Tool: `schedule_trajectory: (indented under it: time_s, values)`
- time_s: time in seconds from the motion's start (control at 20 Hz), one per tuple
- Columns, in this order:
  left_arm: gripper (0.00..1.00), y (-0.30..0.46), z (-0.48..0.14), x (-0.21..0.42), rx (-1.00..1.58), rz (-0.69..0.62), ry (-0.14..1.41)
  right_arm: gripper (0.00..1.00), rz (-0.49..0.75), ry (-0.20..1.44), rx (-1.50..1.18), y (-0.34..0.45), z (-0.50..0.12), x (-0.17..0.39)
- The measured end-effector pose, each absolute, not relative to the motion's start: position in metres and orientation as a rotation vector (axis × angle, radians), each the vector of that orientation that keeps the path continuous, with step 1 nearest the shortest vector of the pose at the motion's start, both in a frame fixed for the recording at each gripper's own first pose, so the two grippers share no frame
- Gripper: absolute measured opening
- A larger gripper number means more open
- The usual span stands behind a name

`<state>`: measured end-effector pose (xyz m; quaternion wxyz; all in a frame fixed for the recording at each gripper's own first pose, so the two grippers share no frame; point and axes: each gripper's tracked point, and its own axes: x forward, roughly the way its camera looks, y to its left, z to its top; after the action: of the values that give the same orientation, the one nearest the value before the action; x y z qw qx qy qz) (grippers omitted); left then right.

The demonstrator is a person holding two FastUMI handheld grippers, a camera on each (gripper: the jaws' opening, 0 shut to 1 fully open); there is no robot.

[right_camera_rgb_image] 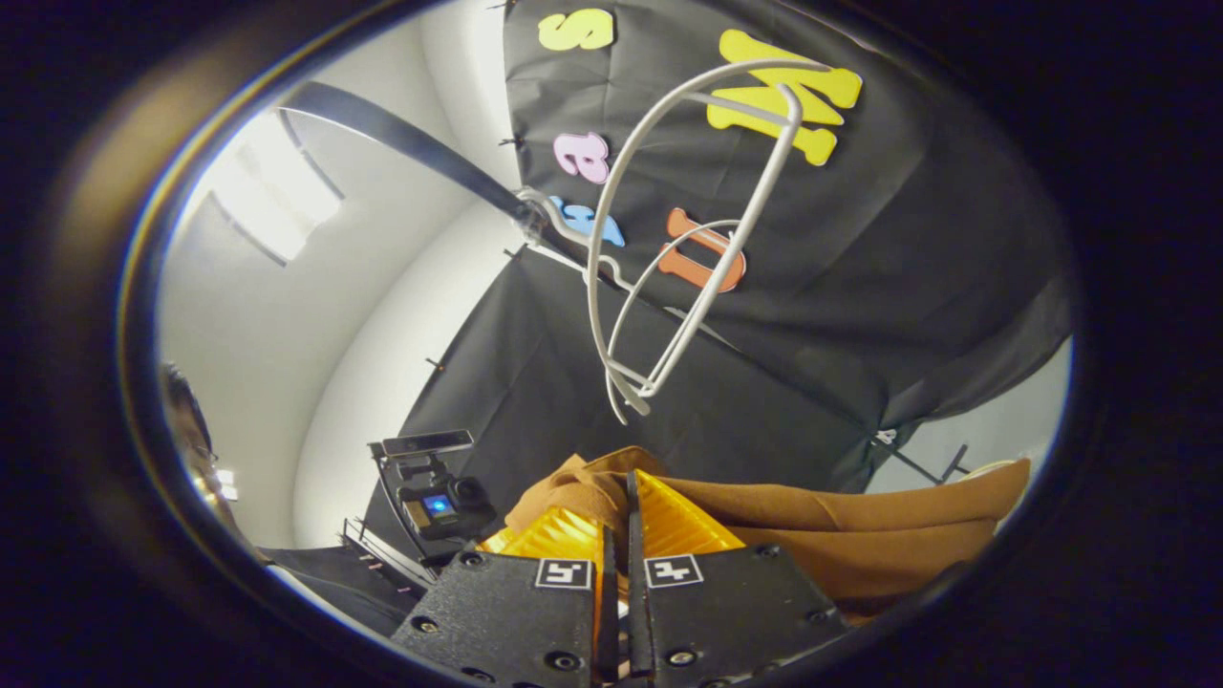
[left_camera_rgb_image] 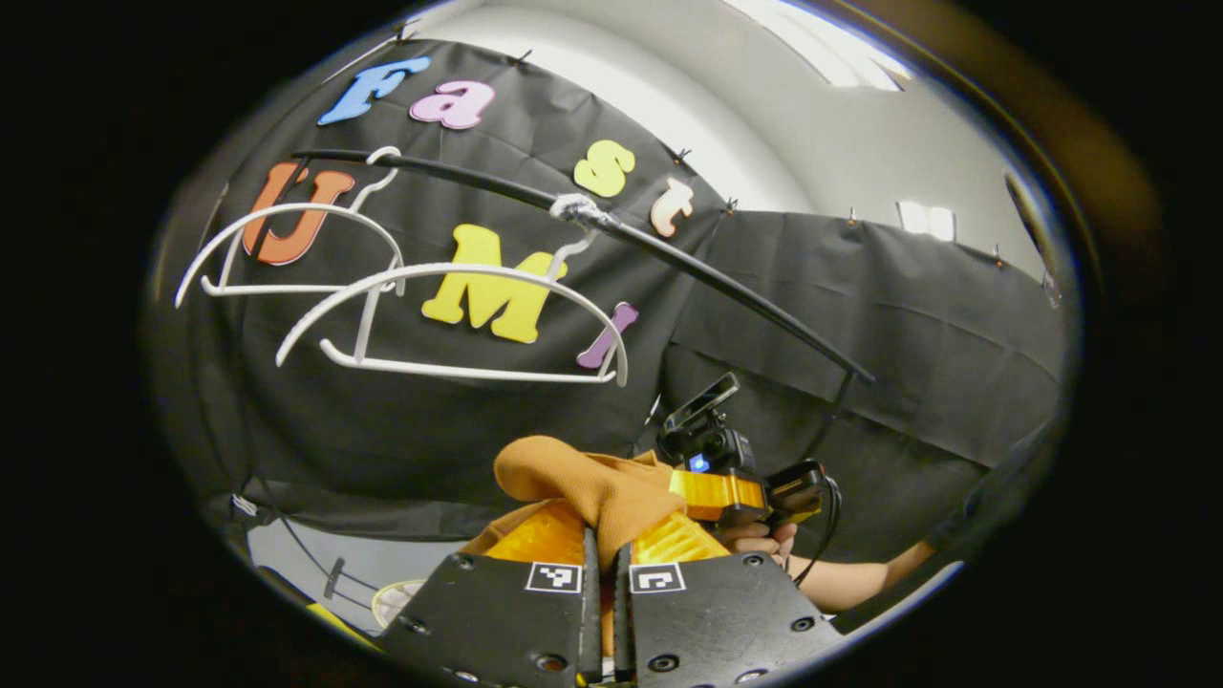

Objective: Grasp the clothes on the hanger with both hands and then place them into the laundry hamper below.

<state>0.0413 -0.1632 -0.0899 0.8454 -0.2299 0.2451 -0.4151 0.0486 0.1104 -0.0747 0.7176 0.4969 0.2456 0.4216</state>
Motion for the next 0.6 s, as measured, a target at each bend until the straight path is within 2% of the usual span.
schedule_trajectory:
  time_s: [0.05,0.1,0.2,0.35,0.4,0.45,0.5,0.6]
  values:
    - [0.1,-0.163,-0.09,0.04,-0.498,-0.874,0.517,0.07,0.932,0.544,1.102,0.108,-0.075,0.048]
    - [0.05,-0.162,-0.091,0.04,-0.5,-0.872,0.52,0.07,0.929,0.553,1.104,0.109,-0.079,0.048]
    - [0.04,-0.158,-0.102,0.041,-0.476,-0.852,0.529,0.07,0.927,0.59,1.116,0.109,-0.099,0.048]
    - [0.05,-0.153,-0.143,0.036,-0.434,-0.795,0.629,0.07,0.799,0.662,1.196,0.096,-0.148,0.066]
    - [0.05,-0.153,-0.154,0.032,-0.428,-0.785,0.657,0.02,0.762,0.683,1.212,0.091,-0.164,0.069]
    - [0.05,-0.154,-0.162,0.032,-0.419,-0.777,0.675,0.02,0.736,0.702,1.215,0.088,-0.176,0.069]
    - [0.05,-0.155,-0.17,0.031,-0.402,-0.771,0.695,0.07,0.708,0.719,1.215,0.087,-0.188,0.073]
    - [0.05,-0.155,-0.194,0.031,-0.368,-0.749,0.736,0.07,0.66,0.756,1.208,0.085,-0.208,0.073]
